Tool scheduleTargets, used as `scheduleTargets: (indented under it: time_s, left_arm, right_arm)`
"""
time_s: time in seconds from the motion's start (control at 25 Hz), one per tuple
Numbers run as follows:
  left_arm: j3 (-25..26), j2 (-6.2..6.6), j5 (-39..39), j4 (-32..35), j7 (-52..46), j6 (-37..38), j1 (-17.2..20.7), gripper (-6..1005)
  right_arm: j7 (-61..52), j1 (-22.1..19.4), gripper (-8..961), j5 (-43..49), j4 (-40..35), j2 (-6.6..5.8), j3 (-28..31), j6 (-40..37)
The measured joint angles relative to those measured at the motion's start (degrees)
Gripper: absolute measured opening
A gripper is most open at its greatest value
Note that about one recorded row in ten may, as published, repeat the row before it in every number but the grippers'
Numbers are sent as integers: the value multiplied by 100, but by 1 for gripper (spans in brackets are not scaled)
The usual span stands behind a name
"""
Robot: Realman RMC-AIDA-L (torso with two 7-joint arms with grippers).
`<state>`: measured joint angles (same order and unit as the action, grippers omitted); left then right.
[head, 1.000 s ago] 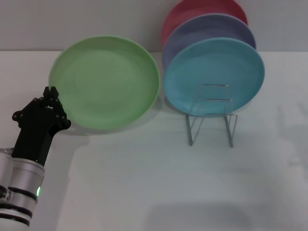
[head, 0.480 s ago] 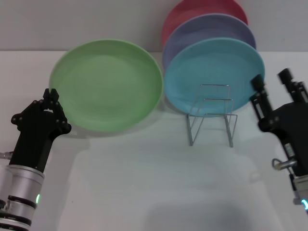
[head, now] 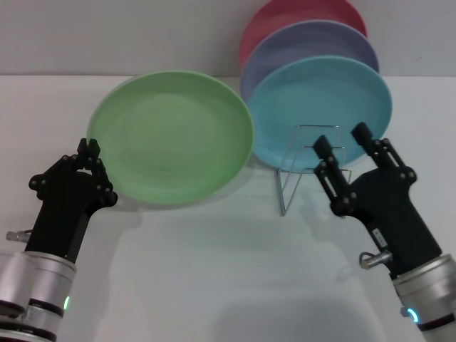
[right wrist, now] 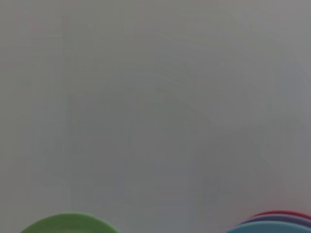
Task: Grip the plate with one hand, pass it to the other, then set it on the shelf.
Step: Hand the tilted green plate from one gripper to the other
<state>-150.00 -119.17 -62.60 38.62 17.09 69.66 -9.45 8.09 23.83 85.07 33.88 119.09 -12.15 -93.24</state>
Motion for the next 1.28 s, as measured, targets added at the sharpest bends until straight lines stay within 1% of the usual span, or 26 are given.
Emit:
scheduleTargets:
  time_s: [0.08,0.12,0.16,0.24,0.28,0.4,0.44,0.48,0.6,0.64,0.76,0.84,0.88,0.92,1.04,1.08,1.28]
  left_arm:
    - [-112,-1,-336,179,379,-13,4,29]
    - [-112,-1,-336,179,379,-13,4,29]
    - [-215,-1,-576,327,674,-4,10,29]
    - [-280,-1,-705,407,834,7,12,29]
    - [-376,-2,-965,558,1158,23,13,29]
    - [-418,-1,-1104,631,1321,24,14,29]
    - [-497,-1,-1356,755,1633,54,14,29]
    - [-522,-1,-1430,788,1706,72,15,29]
    - [-575,-1,-1587,851,1827,127,20,29]
    - [-628,-1,-1745,900,1884,181,29,29]
    - [-675,-1,-1872,986,2012,215,47,29]
    - [-700,-1,-1912,1054,2132,233,70,29]
    - [-715,-1,-1923,1081,2180,237,81,29]
    - [-728,-1,-1933,1097,2219,242,90,29]
    - [-795,-1,-1964,1117,2251,291,101,29]
    - [-829,-1,-1972,1118,2253,322,101,29]
    - [-856,-1,-1956,1122,2254,347,102,29]
  right_arm:
    - [68,70,595,1,62,-11,8,106]
    - [79,110,595,2,74,-16,10,156]
    - [82,165,595,2,81,-19,14,233]
    - [85,259,595,-2,79,-25,21,382]
    - [87,378,595,-15,59,-34,44,561]
    - [88,477,595,-15,51,-51,122,728]
    - [88,538,595,-8,51,-63,183,821]
    - [89,640,595,3,51,-78,242,992]
    - [90,738,596,4,52,-85,295,1170]
    - [90,786,596,5,52,-86,344,1268]
    - [92,900,596,94,87,-88,569,1649]
    - [92,916,596,162,94,-89,648,1748]
    - [93,925,596,386,111,-88,870,1968]
    - [93,925,596,386,111,-88,870,1968]
    - [94,891,596,811,139,-74,1258,2318]
    - [95,866,596,1061,164,-64,1480,2528]
    - [96,850,596,1394,202,-45,1695,2767]
